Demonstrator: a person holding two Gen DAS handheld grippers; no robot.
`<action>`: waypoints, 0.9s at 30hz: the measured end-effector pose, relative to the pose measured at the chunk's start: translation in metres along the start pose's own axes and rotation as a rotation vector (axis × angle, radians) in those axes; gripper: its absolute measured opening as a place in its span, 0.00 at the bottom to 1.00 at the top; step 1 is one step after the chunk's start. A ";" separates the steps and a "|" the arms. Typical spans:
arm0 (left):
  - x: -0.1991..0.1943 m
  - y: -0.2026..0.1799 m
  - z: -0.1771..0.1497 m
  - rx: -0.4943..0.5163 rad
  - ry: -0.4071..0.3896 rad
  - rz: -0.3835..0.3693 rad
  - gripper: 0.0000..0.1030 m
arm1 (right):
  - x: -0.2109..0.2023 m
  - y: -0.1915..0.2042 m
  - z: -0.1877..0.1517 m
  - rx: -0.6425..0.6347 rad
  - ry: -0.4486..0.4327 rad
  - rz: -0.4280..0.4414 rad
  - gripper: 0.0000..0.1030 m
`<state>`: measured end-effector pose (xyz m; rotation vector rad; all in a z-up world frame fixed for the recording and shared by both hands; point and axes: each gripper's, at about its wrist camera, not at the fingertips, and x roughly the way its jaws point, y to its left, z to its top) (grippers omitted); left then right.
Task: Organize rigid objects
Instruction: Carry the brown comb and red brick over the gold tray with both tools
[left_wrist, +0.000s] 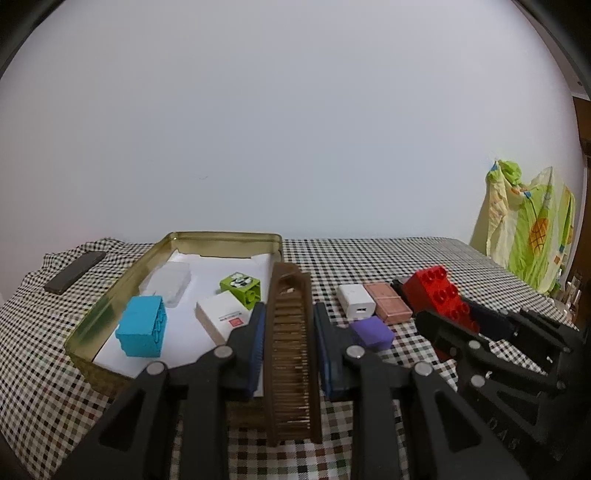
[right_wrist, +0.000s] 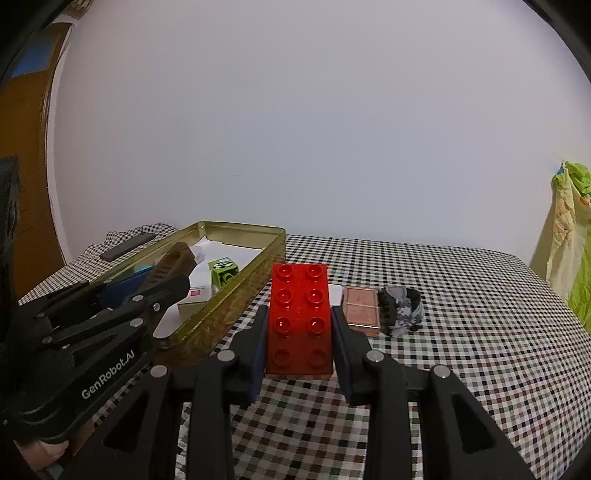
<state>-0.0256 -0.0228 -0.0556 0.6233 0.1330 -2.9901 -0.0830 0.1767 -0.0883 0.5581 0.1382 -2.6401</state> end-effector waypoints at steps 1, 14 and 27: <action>-0.001 0.002 0.000 -0.003 -0.002 0.002 0.23 | 0.000 0.001 0.001 -0.001 0.000 0.002 0.33; -0.005 0.016 -0.003 -0.025 0.004 0.008 0.23 | 0.006 0.006 0.002 -0.022 0.017 0.047 0.33; -0.005 0.044 0.003 -0.037 0.004 0.032 0.23 | 0.020 0.022 0.011 -0.066 0.051 0.098 0.33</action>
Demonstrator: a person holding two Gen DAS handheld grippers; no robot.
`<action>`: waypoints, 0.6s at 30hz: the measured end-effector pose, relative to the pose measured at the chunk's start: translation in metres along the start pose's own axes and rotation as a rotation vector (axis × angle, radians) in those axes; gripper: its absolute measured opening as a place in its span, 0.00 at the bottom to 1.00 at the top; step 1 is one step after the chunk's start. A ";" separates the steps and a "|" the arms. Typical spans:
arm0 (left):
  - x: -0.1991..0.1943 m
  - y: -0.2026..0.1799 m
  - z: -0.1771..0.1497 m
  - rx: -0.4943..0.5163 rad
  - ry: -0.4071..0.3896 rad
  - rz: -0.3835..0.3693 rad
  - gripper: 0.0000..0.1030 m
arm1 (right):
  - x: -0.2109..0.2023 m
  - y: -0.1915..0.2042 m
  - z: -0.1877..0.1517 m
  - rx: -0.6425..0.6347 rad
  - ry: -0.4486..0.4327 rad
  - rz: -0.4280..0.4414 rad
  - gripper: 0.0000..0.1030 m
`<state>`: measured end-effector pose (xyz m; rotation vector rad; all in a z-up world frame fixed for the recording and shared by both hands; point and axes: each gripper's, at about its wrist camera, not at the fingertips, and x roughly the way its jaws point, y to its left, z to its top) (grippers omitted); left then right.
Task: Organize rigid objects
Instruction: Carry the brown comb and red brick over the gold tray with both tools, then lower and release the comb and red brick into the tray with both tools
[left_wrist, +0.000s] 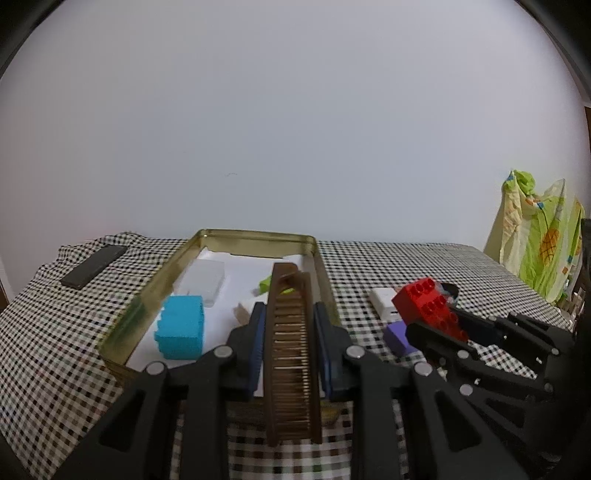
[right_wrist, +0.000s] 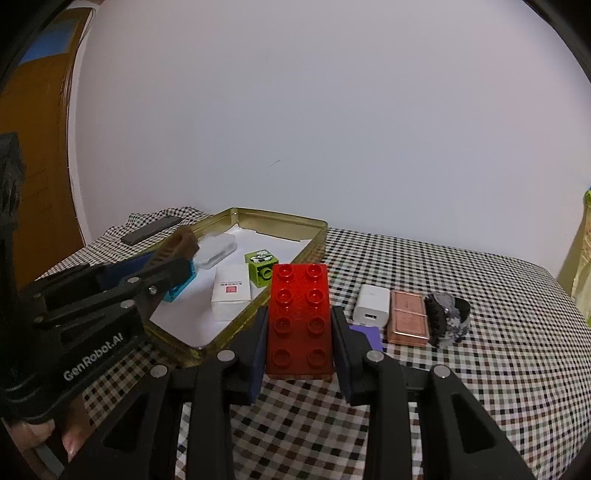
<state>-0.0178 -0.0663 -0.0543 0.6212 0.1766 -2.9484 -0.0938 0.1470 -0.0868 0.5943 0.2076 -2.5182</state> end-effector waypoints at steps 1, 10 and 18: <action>0.000 0.002 0.001 -0.001 0.001 0.000 0.23 | 0.001 0.001 0.002 -0.001 0.003 0.008 0.33; 0.010 0.029 0.019 0.008 0.040 0.030 0.23 | 0.021 0.010 0.022 -0.010 0.042 0.081 0.33; 0.033 0.060 0.044 0.009 0.130 0.056 0.23 | 0.047 0.022 0.039 -0.023 0.090 0.127 0.33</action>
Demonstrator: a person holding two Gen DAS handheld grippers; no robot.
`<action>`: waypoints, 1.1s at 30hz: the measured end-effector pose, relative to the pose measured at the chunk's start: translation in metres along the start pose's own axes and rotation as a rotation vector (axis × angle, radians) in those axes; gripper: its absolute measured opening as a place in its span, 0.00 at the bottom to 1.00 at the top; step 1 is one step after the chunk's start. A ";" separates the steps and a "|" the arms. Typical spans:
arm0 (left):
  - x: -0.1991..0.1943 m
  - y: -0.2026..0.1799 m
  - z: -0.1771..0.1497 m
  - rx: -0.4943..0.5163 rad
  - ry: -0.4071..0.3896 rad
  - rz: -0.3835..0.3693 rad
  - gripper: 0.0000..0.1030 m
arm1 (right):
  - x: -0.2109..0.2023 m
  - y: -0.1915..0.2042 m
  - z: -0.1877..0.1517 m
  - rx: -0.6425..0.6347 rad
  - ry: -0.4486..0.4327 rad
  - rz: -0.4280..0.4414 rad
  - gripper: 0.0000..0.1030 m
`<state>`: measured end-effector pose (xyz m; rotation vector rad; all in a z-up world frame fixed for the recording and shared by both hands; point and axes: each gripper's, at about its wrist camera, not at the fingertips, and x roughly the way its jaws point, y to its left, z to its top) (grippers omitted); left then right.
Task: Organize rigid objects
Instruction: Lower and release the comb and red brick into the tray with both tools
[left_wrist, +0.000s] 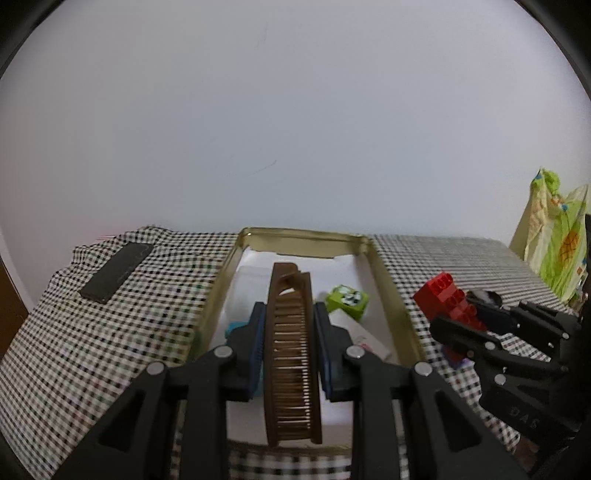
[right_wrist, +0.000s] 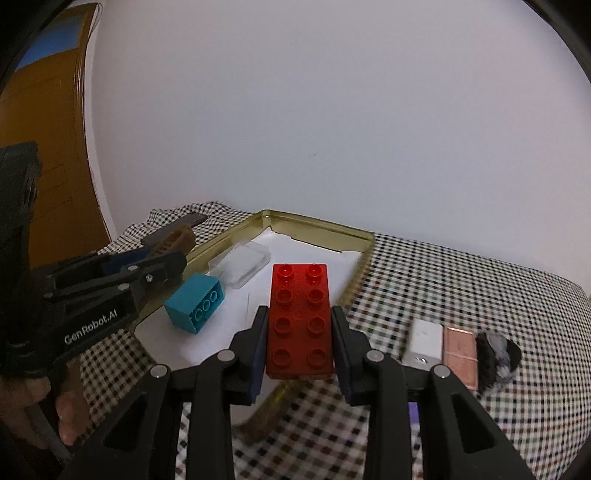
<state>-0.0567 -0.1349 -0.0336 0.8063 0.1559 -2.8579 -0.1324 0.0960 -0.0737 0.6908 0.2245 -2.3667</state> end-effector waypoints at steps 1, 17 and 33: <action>0.004 0.001 0.002 0.006 0.012 0.004 0.23 | 0.005 0.001 0.002 0.002 0.010 0.010 0.33; 0.055 0.009 0.012 0.046 0.142 0.051 0.23 | 0.067 0.017 0.014 -0.039 0.105 0.030 0.33; 0.044 0.014 0.014 0.021 0.094 0.169 0.96 | 0.051 0.014 0.011 -0.061 0.079 0.042 0.67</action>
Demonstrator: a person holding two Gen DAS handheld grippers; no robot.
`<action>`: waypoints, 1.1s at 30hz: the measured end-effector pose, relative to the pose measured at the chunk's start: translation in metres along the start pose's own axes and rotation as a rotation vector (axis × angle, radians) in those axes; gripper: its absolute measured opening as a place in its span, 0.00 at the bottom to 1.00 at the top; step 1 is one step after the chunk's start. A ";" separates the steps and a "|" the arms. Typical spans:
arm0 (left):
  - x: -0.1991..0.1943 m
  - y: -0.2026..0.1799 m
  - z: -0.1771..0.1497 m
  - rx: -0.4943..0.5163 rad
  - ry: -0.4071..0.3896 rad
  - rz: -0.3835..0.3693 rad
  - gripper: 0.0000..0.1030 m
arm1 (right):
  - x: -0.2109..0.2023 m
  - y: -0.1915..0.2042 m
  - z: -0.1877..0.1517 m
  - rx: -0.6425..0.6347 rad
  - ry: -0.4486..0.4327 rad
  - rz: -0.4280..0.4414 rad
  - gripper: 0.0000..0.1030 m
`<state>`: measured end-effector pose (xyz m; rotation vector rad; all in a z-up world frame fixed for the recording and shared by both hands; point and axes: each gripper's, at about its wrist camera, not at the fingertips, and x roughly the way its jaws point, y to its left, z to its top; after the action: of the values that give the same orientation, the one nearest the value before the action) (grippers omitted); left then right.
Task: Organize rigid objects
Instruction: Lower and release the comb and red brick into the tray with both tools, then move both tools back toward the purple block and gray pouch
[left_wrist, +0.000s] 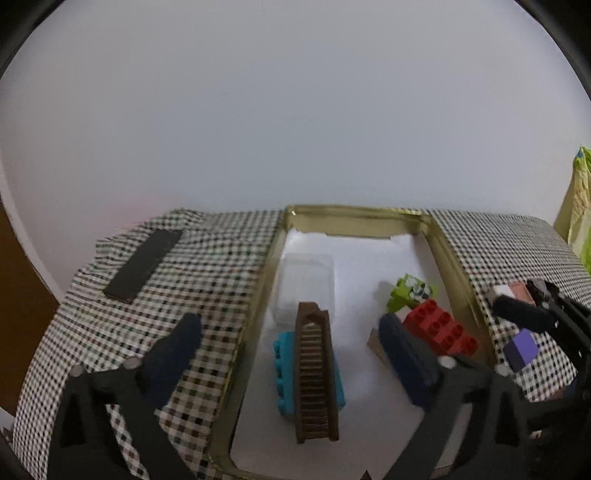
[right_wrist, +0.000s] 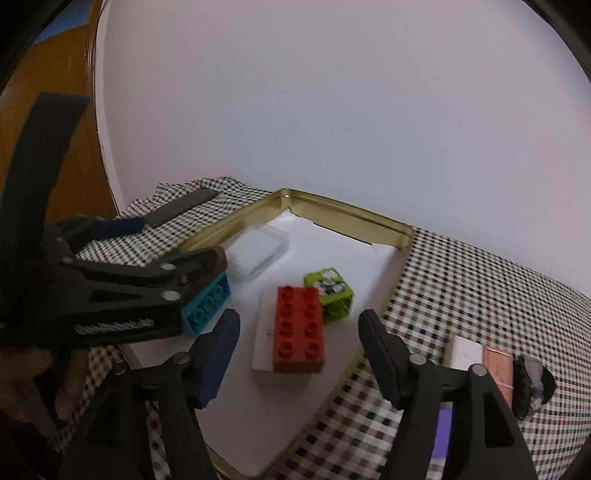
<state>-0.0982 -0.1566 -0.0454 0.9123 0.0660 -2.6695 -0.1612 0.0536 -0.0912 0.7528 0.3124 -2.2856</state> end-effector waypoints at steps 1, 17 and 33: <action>-0.004 -0.002 0.000 0.001 -0.013 0.006 0.97 | -0.004 -0.004 -0.002 0.013 -0.006 0.005 0.67; -0.032 -0.106 0.000 0.066 -0.042 -0.174 0.98 | -0.062 -0.104 -0.046 0.188 -0.029 -0.230 0.75; -0.006 -0.227 -0.033 0.212 0.115 -0.311 0.88 | -0.106 -0.196 -0.096 0.406 -0.039 -0.412 0.75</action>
<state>-0.1451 0.0651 -0.0814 1.2104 -0.0552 -2.9484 -0.1923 0.2937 -0.1031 0.9073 -0.0260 -2.7969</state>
